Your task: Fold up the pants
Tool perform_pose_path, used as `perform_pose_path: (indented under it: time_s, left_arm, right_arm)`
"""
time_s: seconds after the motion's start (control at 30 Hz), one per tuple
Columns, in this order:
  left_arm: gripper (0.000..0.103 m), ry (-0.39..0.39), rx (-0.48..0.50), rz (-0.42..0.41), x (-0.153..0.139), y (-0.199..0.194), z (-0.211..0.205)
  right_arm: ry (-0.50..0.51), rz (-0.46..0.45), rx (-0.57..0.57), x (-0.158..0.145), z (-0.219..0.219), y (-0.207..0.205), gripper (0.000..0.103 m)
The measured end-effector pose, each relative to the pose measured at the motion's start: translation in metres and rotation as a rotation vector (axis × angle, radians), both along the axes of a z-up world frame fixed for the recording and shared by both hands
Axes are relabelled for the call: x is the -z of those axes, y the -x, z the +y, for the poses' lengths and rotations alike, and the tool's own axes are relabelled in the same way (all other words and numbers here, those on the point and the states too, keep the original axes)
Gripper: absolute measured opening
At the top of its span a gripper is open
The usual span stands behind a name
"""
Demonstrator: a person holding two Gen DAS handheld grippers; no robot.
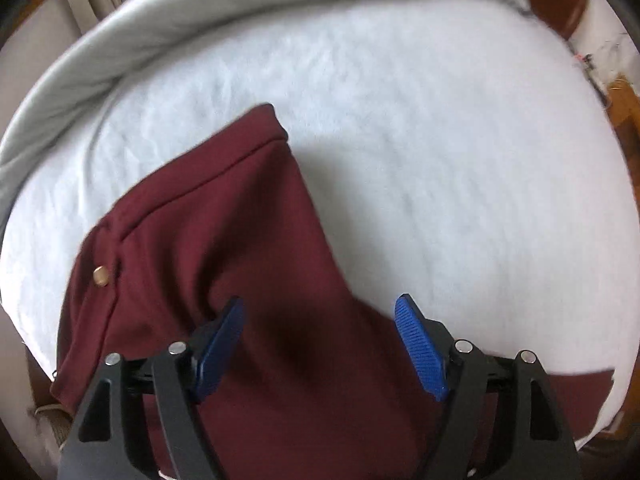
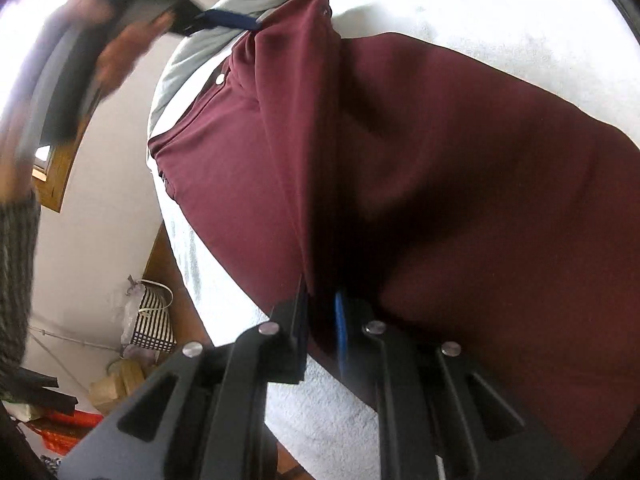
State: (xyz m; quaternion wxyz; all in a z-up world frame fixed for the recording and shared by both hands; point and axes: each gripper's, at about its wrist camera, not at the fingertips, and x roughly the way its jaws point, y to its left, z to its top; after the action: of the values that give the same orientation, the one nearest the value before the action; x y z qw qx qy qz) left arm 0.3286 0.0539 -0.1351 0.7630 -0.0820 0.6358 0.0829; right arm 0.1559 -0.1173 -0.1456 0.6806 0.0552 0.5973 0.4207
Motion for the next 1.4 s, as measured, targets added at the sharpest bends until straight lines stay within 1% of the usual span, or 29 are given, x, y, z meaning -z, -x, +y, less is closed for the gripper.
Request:
perform_pose_path:
  time_s: [0.03, 0.1, 0.23, 0.3, 0.33, 0.37, 0.4, 0.43, 0.47, 0.53, 0.57, 0.67, 0.7, 0.73, 0.8, 0.83, 0.87, 0.9, 0.97, 1.03, 1.1, 1.13, 1.17, 1.2, 1.23, 1.27, 1.3, 1.37, 1.4]
  left_arm:
    - [0.078, -0.021, -0.007, 0.046, 0.008, -0.013, 0.0]
    - [0.078, -0.068, -0.013, 0.083, 0.018, -0.029, 0.0]
    - [0.077, -0.104, -0.026, 0.148, 0.035, -0.042, 0.006]
    - [0.073, -0.121, -0.021, 0.173, 0.043, -0.047, 0.007]
    - [0.062, -0.128, -0.022, 0.183, 0.046, -0.049, 0.007]
    - [0.046, -0.13, -0.025, 0.192, 0.049, -0.05, 0.009]
    - [0.039, -0.132, -0.036, 0.202, 0.052, -0.05, 0.012]
    - [0.028, -0.122, -0.039, 0.205, 0.054, -0.049, 0.015]
    - [0.02, -0.106, -0.042, 0.202, 0.055, -0.047, 0.018]
    - [0.011, -0.077, -0.06, 0.164, 0.049, -0.04, 0.024]
    - [0.01, -0.064, -0.068, 0.135, 0.042, -0.034, 0.027]
    - [0.01, -0.042, -0.082, -0.017, 0.007, -0.006, 0.036]
    - [0.01, -0.041, -0.079, -0.084, -0.009, 0.01, 0.038]
    - [0.01, -0.034, -0.082, -0.162, -0.025, 0.031, 0.044]
    - [0.01, -0.018, -0.104, -0.271, -0.049, 0.067, 0.058]
    - [0.01, 0.007, -0.131, -0.337, -0.059, 0.093, 0.069]
    - [0.01, 0.023, -0.15, -0.374, -0.065, 0.112, 0.078]
    - [0.01, 0.046, -0.193, -0.414, -0.067, 0.141, 0.092]
    - [0.01, 0.096, -0.256, -0.449, -0.061, 0.17, 0.113]
    - [0.011, 0.132, -0.332, -0.46, -0.042, 0.209, 0.132]
    - [0.013, 0.183, -0.369, -0.443, -0.015, 0.236, 0.145]
    - [0.013, 0.222, -0.384, -0.437, -0.006, 0.247, 0.149]
    - [0.013, 0.274, -0.413, -0.442, 0.005, 0.256, 0.155]
    - [0.014, 0.363, -0.455, -0.455, 0.02, 0.265, 0.162]
    - [0.014, 0.418, -0.47, -0.465, 0.027, 0.27, 0.166]
    - [0.016, 0.446, -0.481, -0.478, 0.036, 0.274, 0.169]
    - [0.019, 0.462, -0.485, -0.497, 0.041, 0.272, 0.17]
    - [0.044, 0.537, -0.484, -0.536, 0.044, 0.269, 0.173]
    - [0.049, 0.571, -0.479, -0.557, 0.041, 0.266, 0.173]
  right_arm:
    - [-0.005, 0.007, 0.004, 0.002, -0.002, -0.001, 0.011]
    - [-0.017, 0.019, 0.007, 0.001, -0.004, -0.003, 0.011]
    - [-0.041, 0.04, 0.016, 0.003, -0.011, -0.007, 0.011]
    - [-0.049, 0.046, 0.018, 0.004, -0.013, -0.008, 0.01]
    - [-0.052, 0.049, 0.018, 0.004, -0.012, -0.008, 0.01]
    - [-0.056, 0.054, 0.018, 0.004, -0.014, -0.009, 0.01]
    - [-0.06, 0.059, 0.019, 0.004, -0.017, -0.01, 0.01]
    - [-0.064, 0.063, 0.021, 0.005, -0.018, -0.011, 0.01]
    - [-0.067, 0.067, 0.023, 0.004, -0.019, -0.012, 0.01]
    - [-0.073, 0.072, 0.028, 0.004, -0.022, -0.013, 0.009]
    - [-0.075, 0.074, 0.029, 0.004, -0.022, -0.013, 0.009]
    - [-0.083, 0.08, 0.039, 0.003, -0.027, -0.015, 0.009]
    - [-0.087, 0.079, 0.044, 0.003, -0.029, -0.017, 0.01]
    - [-0.092, 0.075, 0.048, 0.002, -0.032, -0.017, 0.011]
    - [-0.098, 0.062, 0.054, -0.004, -0.036, -0.018, 0.012]
    - [-0.099, 0.049, 0.054, -0.007, -0.038, -0.017, 0.012]
    - [-0.096, 0.036, 0.053, -0.01, -0.039, -0.016, 0.012]
    - [-0.092, 0.019, 0.048, -0.014, -0.04, -0.015, 0.014]
    - [-0.081, -0.001, 0.033, -0.019, -0.04, -0.012, 0.017]
    - [-0.039, -0.036, 0.007, -0.023, -0.037, -0.006, 0.026]
    - [-0.02, -0.042, -0.007, -0.024, -0.037, -0.001, 0.042]
    - [-0.017, -0.038, -0.012, -0.025, -0.037, 0.002, 0.046]
    - [-0.017, -0.032, -0.016, -0.025, -0.038, 0.003, 0.052]
    - [-0.017, -0.028, -0.016, -0.026, -0.039, 0.005, 0.055]
    - [-0.016, -0.031, -0.013, -0.028, -0.041, 0.006, 0.056]
    - [-0.013, -0.034, -0.008, -0.029, -0.045, 0.008, 0.056]
    - [-0.01, -0.035, -0.002, -0.03, -0.048, 0.008, 0.055]
    - [-0.01, -0.031, 0.017, -0.033, -0.057, 0.008, 0.056]
    - [-0.006, -0.03, 0.022, -0.035, -0.06, 0.012, 0.056]
